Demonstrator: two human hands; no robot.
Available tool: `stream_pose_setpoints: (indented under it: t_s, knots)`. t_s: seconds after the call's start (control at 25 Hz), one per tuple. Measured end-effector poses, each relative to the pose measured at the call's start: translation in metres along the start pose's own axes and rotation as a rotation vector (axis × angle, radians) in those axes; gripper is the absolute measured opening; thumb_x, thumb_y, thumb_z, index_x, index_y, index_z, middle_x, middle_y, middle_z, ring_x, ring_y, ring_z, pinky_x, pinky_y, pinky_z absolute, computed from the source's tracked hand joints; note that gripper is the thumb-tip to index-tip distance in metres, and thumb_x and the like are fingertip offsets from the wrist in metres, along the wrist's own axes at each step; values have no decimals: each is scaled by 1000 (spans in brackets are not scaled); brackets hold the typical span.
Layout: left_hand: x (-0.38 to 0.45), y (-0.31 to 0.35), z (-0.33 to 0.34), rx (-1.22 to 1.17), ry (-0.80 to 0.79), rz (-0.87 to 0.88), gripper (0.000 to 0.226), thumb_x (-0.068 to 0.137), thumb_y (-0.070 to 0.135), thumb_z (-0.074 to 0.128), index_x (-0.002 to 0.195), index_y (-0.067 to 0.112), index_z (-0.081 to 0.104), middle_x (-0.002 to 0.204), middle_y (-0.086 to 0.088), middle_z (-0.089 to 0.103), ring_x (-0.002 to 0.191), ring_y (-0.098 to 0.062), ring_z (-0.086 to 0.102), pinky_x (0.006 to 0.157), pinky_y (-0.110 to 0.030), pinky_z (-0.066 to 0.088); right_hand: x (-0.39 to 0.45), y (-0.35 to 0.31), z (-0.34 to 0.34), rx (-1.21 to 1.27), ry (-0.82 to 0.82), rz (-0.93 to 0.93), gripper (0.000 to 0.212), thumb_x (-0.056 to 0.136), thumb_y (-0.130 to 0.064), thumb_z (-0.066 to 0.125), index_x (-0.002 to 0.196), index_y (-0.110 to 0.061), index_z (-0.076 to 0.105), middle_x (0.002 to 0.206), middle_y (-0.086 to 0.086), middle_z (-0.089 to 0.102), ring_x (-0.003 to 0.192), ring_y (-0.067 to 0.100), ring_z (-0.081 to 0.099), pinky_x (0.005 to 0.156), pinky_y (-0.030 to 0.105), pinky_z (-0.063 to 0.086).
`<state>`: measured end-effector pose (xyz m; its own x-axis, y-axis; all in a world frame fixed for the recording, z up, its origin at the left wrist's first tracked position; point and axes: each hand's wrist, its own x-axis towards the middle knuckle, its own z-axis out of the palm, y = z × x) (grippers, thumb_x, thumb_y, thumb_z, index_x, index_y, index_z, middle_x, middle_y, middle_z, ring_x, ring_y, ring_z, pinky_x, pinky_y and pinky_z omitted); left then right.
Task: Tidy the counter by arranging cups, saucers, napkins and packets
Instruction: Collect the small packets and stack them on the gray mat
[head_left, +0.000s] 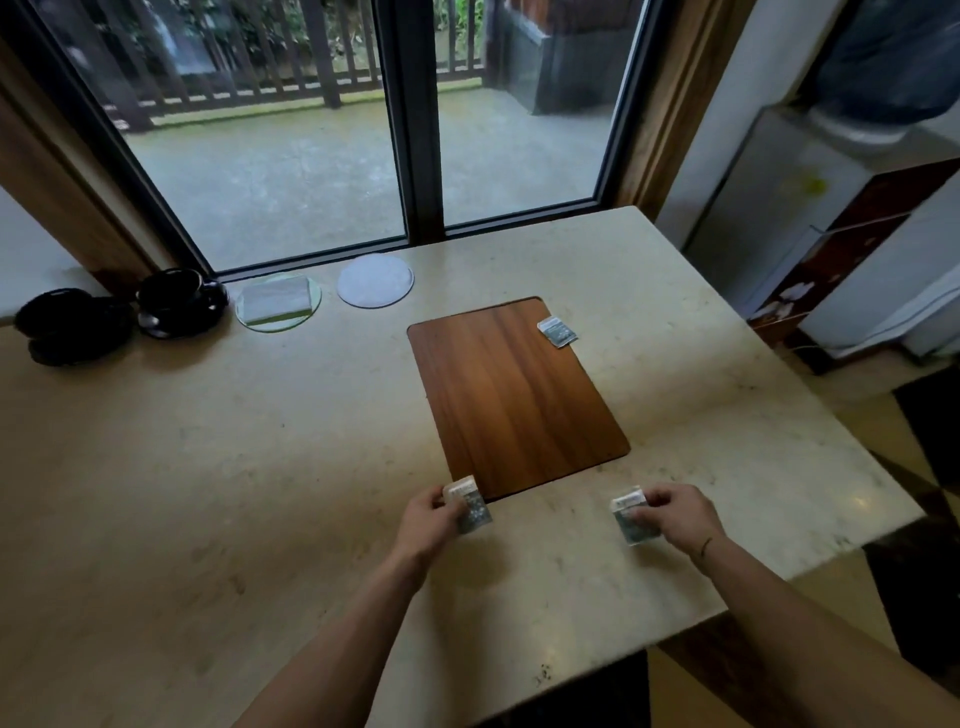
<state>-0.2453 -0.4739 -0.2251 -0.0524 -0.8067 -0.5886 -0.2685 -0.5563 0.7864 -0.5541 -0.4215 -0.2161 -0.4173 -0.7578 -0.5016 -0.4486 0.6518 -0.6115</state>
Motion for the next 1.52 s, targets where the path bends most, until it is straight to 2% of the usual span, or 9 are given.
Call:
stream_pose_setpoints:
  t_s: [0.16,0.32,0.48,0.56,0.72,0.88,1.0,1.28,1.52]
  knots:
    - [6,10,15,20,-26,26,17,97,16,54,113,15,61,102,-7,68,74,-9,59,49,-10,43,10,12,-6,-51,-19,67,14,73,-17,81,83,-19,71,89,2,72,85,19,66,85,40,54]
    - [16,20,31,46,-11,41,16,98,18,55,111,14,62,99,-3,68,75,-9,60,51,-12,42,19,16,4,-97,-21,68,17,73,-24,81,84,-23,69,88,-1,71,83,16,66,79,33,54]
    - [29,32,46,50,-21,38,16,97,20,56,110,14,62,99,-3,68,77,-10,62,52,-13,43,31,17,2,-87,26,79,10,76,-25,78,81,-24,68,90,0,72,82,16,65,81,36,56]
    - [35,35,52,36,-33,35,15,97,19,57,110,14,63,98,-4,69,78,-12,64,53,-13,45,34,19,1,-91,34,97,10,78,-26,77,84,-24,68,93,0,72,84,16,65,81,36,56]
    - [46,37,54,20,-48,22,14,96,21,58,109,17,62,103,-6,69,88,-18,67,68,-27,54,32,23,7,-204,79,92,14,82,-31,72,89,-25,62,102,1,68,85,16,62,73,30,53]
    - [54,40,54,65,-60,16,16,97,24,56,112,19,60,103,-3,68,85,-15,65,58,-19,47,31,20,13,-288,136,120,36,81,-35,73,108,-23,53,115,4,58,101,23,58,80,34,52]
    - [66,45,57,102,-58,31,20,97,26,57,115,19,60,107,-3,68,90,-15,65,66,-23,52,34,14,19,-352,121,123,33,85,-31,68,110,-21,49,114,4,63,98,23,62,78,36,53]
    - [105,96,82,160,-66,95,29,96,27,58,121,14,60,110,-5,68,94,-17,65,82,-33,56,55,8,14,-384,-31,127,24,83,-26,69,105,-18,65,107,5,69,91,19,64,77,32,56]
    - [153,143,114,62,32,38,19,94,21,62,111,13,62,102,-6,68,73,-8,62,51,-17,45,103,-7,-25,-241,-48,108,24,81,-32,72,101,-19,67,102,4,70,87,18,63,68,25,46]
